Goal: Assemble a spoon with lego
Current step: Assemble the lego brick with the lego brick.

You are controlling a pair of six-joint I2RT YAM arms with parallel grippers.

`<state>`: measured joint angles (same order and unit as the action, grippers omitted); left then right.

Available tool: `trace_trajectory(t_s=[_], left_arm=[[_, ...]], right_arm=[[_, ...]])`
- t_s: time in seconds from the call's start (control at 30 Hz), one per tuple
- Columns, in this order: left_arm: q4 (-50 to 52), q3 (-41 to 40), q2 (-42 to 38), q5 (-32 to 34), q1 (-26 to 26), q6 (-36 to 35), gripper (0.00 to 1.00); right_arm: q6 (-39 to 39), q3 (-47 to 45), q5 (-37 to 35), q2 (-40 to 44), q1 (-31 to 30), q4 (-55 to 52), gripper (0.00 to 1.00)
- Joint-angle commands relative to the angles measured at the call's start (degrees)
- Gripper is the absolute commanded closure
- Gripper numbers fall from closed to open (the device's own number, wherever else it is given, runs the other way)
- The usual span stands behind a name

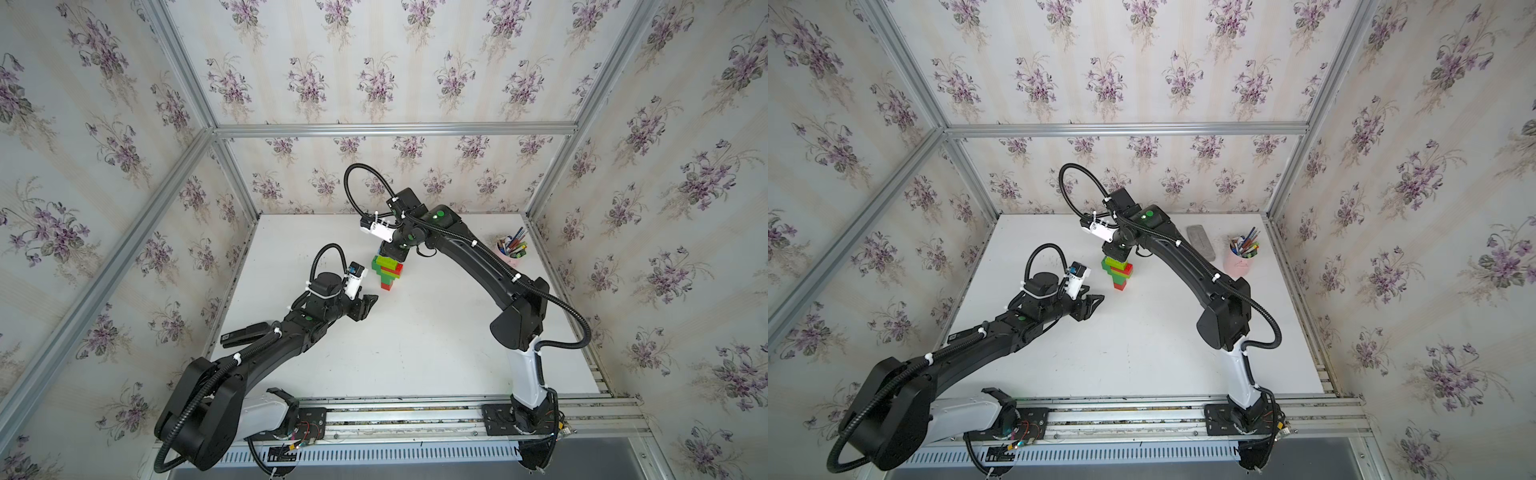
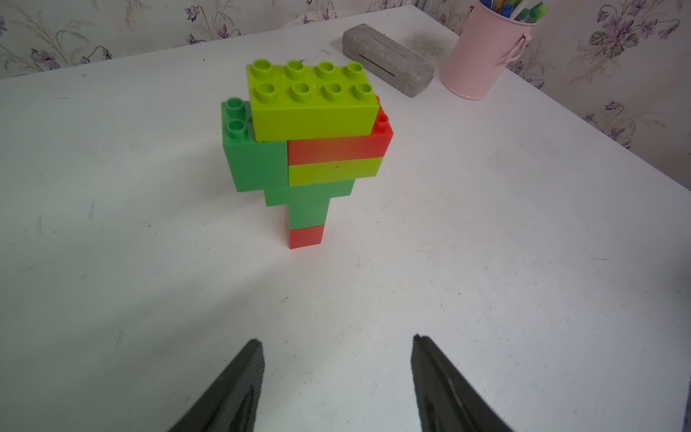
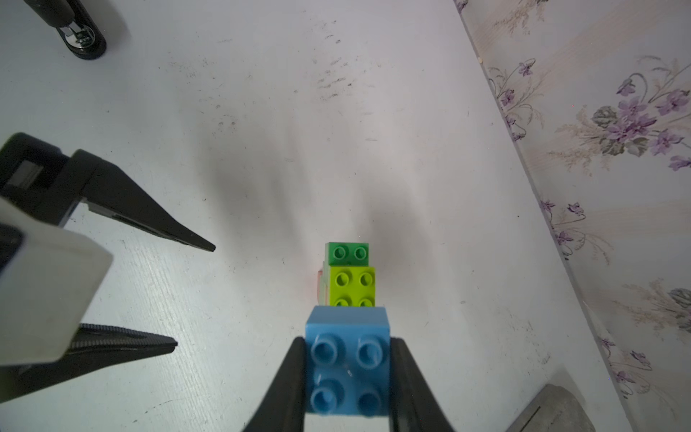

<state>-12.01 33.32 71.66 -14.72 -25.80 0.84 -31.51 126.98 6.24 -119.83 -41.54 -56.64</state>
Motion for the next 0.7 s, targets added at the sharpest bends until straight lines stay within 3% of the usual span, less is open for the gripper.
trace_trajectory(t_s=[0.0, 0.67], left_arm=[[-3.9, 0.1, 0.9, 0.0, 0.1, -0.8, 0.34], [-4.6, 0.3, 4.1, -0.4, 0.0, 0.3, 0.34]], right_arm=[[0.8, 0.5, -0.9, -1.0, 0.3, -2.1, 0.71], [0.4, 0.7, 1.2, -3.6, 1.4, -1.9, 0.71]])
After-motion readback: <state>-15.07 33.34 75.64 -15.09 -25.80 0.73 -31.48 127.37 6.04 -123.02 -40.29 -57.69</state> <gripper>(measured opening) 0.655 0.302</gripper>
